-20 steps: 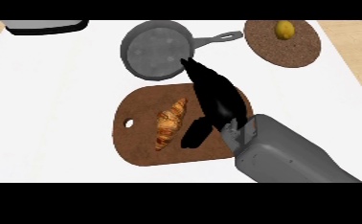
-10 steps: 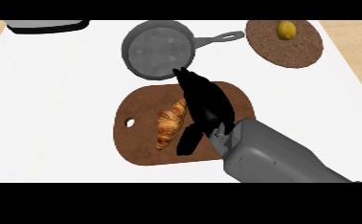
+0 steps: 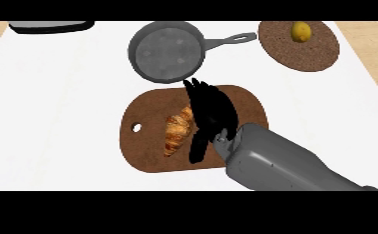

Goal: Pick the croissant from the cutting board and place it in the pan

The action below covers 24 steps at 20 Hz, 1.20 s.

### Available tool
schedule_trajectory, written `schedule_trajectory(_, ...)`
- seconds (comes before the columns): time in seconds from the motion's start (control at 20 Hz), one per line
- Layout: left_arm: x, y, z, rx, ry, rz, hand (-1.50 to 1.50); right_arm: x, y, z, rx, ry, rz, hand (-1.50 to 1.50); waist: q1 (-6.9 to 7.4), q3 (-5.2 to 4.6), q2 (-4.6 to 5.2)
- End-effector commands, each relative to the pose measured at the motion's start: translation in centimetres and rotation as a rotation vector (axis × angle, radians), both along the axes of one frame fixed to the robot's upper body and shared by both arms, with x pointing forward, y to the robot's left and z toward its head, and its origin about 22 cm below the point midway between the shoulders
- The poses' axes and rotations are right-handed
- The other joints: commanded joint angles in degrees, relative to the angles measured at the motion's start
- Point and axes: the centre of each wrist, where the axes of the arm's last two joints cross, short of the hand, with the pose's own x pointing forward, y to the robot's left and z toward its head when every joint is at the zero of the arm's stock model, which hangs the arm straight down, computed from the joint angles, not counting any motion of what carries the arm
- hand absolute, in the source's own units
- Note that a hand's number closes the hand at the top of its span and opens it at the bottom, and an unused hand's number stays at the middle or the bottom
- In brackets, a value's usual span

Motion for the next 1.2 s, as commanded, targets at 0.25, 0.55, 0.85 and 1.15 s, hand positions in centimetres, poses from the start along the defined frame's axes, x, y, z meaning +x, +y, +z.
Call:
schedule_trajectory(0.25, 11.6, -1.3, 6.0, -0.010, -0.520, -0.094, 0.00, 0.2, 1.3, -1.1, -0.063, 0.049, -0.019, -1.50, -1.59, 0.45, -0.16)
schedule_trajectory(0.55, 11.7, -1.7, 5.9, -0.032, -0.514, -0.094, 0.00, 0.8, 1.5, -1.8, -0.113, 0.076, -0.023, -1.50, -2.02, 0.43, -0.07)
schedule_trajectory(0.85, 11.5, -1.9, 5.6, -0.022, -0.521, -0.107, 0.00, 0.7, 1.7, -4.2, -0.144, 0.151, -0.022, -1.50, -0.96, 0.42, 0.20)
schedule_trajectory(1.15, 12.1, -1.8, 5.8, -0.021, -0.523, -0.108, 0.00, -0.3, 3.8, -4.0, -0.116, 0.138, 0.085, 1.50, -0.81, 0.41, 0.20)
